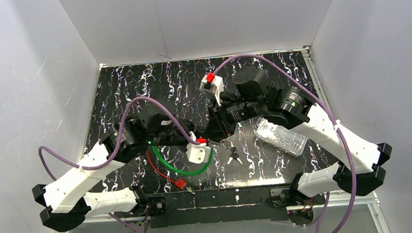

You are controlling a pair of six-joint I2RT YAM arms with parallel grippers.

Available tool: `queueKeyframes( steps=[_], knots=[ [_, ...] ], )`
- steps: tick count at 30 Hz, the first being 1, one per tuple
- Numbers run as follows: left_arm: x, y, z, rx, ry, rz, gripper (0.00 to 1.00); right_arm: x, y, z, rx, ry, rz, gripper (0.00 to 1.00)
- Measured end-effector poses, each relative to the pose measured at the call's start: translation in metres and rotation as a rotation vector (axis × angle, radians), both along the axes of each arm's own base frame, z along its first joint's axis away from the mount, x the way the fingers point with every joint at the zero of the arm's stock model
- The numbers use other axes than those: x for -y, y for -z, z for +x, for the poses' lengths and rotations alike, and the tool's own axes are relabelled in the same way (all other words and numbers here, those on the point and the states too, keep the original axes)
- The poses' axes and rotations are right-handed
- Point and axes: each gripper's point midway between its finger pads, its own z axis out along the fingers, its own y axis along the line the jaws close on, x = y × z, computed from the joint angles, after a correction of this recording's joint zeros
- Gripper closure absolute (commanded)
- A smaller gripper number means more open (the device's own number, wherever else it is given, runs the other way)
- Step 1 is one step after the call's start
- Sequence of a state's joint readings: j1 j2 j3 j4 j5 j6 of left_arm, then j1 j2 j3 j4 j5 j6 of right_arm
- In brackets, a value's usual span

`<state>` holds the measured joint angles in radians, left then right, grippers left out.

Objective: Unlock with the key
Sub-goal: Unlock the lock.

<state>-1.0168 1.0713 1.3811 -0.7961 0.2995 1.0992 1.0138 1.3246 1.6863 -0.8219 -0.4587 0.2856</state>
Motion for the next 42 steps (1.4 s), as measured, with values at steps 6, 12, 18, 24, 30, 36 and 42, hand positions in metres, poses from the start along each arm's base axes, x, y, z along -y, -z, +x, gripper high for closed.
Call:
queueKeyframes(
  steps=[6, 12, 18, 24, 30, 36, 42],
  knots=[
    [-0.002, -0.01, 0.005, 0.032, -0.029, -0.033, 1.0, -0.003, -0.007, 0.001, 0.006, 0.01, 0.034, 0.68],
    [-0.01, -0.009, 0.006, 0.056, -0.049, -0.029, 1.0, 0.005, -0.024, -0.001, 0.034, 0.042, 0.096, 0.44],
    [-0.015, -0.005, 0.007, 0.059, -0.065, -0.005, 1.0, 0.036, -0.059, -0.003, 0.124, 0.126, 0.192, 0.38],
    [-0.019, -0.005, 0.013, 0.077, -0.095, 0.004, 1.0, 0.066, -0.065, -0.008, 0.166, 0.203, 0.254, 0.39],
    [-0.02, -0.008, 0.021, 0.099, -0.14, 0.0, 1.0, 0.073, -0.023, -0.011, 0.088, 0.248, 0.214, 0.45],
    [-0.02, -0.008, 0.022, 0.091, -0.151, -0.004, 1.0, 0.061, 0.001, -0.001, 0.039, 0.286, 0.179, 0.64],
    [-0.02, -0.008, 0.022, 0.09, -0.153, -0.005, 1.0, 0.056, -0.006, 0.005, 0.056, 0.3, 0.209, 0.9]
  ],
)
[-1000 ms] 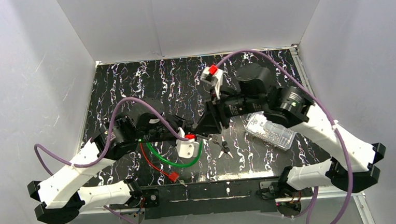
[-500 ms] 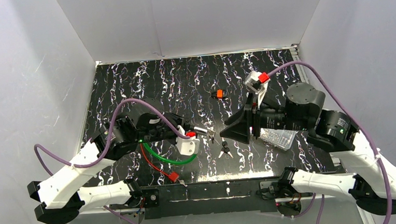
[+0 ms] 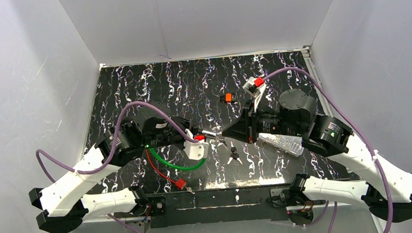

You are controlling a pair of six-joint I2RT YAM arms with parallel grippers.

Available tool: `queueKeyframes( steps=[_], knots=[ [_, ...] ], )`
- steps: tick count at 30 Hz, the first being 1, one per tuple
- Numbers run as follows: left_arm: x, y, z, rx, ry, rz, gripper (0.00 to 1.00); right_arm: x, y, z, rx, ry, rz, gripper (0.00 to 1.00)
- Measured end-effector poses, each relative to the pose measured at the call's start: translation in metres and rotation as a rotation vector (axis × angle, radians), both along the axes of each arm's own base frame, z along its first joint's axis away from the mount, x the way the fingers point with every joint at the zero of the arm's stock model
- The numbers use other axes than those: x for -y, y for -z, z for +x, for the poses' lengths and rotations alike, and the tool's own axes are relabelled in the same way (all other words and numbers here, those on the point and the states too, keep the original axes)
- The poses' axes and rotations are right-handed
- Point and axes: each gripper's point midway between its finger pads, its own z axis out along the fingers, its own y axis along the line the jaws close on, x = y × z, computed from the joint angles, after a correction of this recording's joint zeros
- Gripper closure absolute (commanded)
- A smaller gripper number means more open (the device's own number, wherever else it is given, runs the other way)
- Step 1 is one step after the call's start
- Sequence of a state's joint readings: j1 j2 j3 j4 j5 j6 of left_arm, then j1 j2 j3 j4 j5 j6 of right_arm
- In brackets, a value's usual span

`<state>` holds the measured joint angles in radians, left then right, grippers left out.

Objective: Unlock with the key
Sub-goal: Unlock the lock.

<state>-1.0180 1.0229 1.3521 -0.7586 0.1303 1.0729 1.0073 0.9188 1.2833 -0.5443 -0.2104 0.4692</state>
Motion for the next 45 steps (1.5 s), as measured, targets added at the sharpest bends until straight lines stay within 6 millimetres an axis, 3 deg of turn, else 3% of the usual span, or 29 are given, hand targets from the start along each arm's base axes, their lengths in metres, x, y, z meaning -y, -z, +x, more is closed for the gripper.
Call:
queueKeyframes(
  steps=[3, 8, 11, 18, 23, 30, 34, 40, 45],
  knots=[
    [0.0, 0.0, 0.0, 0.002, 0.0, -0.001, 1.0, -0.002, -0.003, 0.001, 0.008, -0.002, 0.015, 0.87],
    [0.0, -0.001, 0.001, 0.005, -0.006, -0.001, 1.0, -0.007, -0.003, 0.003, 0.008, -0.008, 0.022, 0.6],
    [-0.001, -0.001, 0.002, 0.008, -0.009, 0.0, 1.0, -0.006, 0.003, 0.003, 0.005, -0.002, 0.013, 0.55],
    [-0.001, -0.002, 0.002, 0.01, -0.01, -0.002, 1.0, 0.01, -0.005, -0.002, 0.039, 0.025, 0.055, 0.71],
    [-0.002, -0.002, 0.002, 0.014, -0.011, -0.002, 1.0, 0.009, -0.007, -0.004, 0.032, 0.018, 0.081, 0.83],
    [-0.004, -0.001, 0.003, 0.018, -0.015, 0.007, 1.0, -0.003, 0.013, 0.0, -0.017, 0.004, 0.045, 0.84],
    [-0.003, -0.002, 0.003, 0.021, -0.015, 0.004, 1.0, -0.004, 0.011, -0.001, -0.023, -0.003, 0.054, 0.84],
    [-0.003, -0.002, 0.003, 0.022, -0.015, 0.003, 1.0, -0.007, 0.009, -0.002, -0.021, -0.011, 0.074, 0.98],
    [-0.005, -0.001, 0.004, 0.027, -0.02, 0.015, 1.0, -0.01, 0.01, -0.002, -0.023, -0.02, 0.086, 0.99]
  ],
)
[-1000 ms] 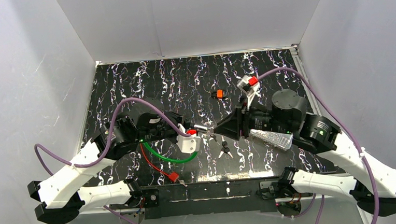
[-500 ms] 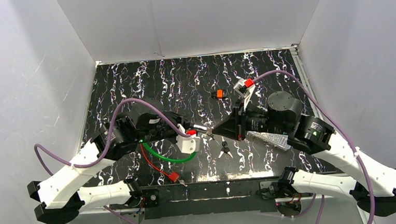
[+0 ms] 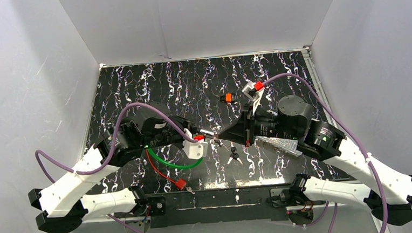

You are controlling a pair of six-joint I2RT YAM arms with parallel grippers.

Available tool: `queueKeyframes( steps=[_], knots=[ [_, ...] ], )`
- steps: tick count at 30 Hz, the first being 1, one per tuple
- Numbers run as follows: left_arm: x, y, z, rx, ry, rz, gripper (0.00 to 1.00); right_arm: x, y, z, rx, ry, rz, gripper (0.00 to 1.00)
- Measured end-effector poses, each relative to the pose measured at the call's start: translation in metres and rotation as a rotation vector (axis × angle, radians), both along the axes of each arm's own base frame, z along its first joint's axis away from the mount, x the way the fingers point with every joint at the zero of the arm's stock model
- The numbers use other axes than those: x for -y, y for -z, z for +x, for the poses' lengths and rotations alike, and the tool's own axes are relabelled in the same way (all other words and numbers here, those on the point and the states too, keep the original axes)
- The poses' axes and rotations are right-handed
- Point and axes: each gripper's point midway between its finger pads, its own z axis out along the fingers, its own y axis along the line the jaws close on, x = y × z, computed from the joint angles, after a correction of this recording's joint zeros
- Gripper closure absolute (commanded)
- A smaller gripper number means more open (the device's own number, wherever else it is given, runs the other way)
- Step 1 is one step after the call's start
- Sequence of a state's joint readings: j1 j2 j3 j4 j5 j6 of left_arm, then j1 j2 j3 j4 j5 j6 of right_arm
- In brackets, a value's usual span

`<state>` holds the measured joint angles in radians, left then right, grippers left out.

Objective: Unlock with the key
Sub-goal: Unlock the lock.

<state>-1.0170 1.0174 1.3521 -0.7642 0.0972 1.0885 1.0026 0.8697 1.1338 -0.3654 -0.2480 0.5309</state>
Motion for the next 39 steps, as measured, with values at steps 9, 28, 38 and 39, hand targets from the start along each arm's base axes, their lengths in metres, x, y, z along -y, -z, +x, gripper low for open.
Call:
queueKeyframes(
  steps=[9, 28, 38, 39],
  knots=[
    [-0.009, 0.0, 0.004, 0.01, -0.036, 0.018, 1.0, -0.01, 0.001, 0.004, -0.018, -0.006, 0.021, 0.99],
    [-0.014, -0.031, 0.031, 0.368, -0.064, -0.069, 1.0, -0.016, -0.012, 0.026, -0.207, 0.019, 0.23, 0.99],
    [-0.009, -0.048, 0.049, 0.713, -0.041, -0.034, 1.0, -0.018, -0.004, 0.04, -0.461, -0.038, 0.284, 0.99],
    [-0.008, -0.051, 0.05, 0.749, -0.037, -0.028, 1.0, -0.018, -0.003, 0.041, -0.484, -0.04, 0.288, 0.99]
  ],
)
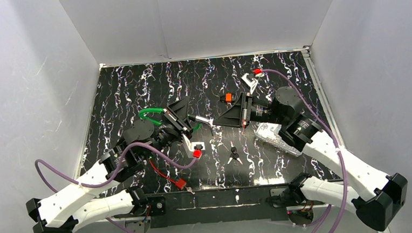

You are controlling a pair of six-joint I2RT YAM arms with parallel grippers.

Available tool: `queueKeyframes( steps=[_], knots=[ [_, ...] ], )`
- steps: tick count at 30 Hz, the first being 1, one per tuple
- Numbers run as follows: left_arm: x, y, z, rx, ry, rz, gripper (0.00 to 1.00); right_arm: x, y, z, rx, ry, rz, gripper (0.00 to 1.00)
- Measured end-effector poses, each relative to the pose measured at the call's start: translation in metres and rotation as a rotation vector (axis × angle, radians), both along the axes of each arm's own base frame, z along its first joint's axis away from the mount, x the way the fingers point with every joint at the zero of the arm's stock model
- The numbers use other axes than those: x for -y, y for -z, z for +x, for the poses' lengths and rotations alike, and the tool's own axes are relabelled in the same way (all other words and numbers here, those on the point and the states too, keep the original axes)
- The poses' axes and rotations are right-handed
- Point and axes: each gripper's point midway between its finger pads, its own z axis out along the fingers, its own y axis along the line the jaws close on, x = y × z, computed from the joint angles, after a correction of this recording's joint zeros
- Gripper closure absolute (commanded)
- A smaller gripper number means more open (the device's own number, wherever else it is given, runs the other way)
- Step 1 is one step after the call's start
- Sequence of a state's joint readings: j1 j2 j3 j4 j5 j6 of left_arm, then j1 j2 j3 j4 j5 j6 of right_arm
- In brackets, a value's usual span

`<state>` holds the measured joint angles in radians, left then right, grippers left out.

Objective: Unlock with the key
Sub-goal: Unlock the lock.

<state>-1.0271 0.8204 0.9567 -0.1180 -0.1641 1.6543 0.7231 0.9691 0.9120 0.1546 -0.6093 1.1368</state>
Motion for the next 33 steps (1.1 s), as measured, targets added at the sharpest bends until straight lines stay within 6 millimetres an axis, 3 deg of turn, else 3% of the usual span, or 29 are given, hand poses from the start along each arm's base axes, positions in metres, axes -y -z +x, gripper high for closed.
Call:
queueKeyframes(
  steps=[13, 27, 29, 32, 33],
  knots=[
    [0.006, -0.017, 0.0, 0.29, 0.016, 0.058, 1.0, -0.004, 0.017, 0.008, -0.357, -0.12, 0.156, 0.99],
    [0.006, -0.039, -0.012, 0.395, 0.057, 0.001, 1.0, 0.001, -0.012, 0.003, -0.434, -0.208, 0.299, 0.98],
    [0.006, -0.04, -0.013, 0.399, 0.06, -0.002, 1.0, 0.002, -0.014, 0.002, -0.436, -0.214, 0.304, 0.91],
    [0.007, -0.041, -0.014, 0.404, 0.07, -0.004, 1.0, 0.002, -0.015, 0.003, -0.456, -0.214, 0.308, 0.51],
    [0.013, -0.038, -0.018, 0.403, 0.099, 0.002, 1.0, 0.002, -0.016, 0.006, -0.468, -0.201, 0.317, 0.45]
  ],
)
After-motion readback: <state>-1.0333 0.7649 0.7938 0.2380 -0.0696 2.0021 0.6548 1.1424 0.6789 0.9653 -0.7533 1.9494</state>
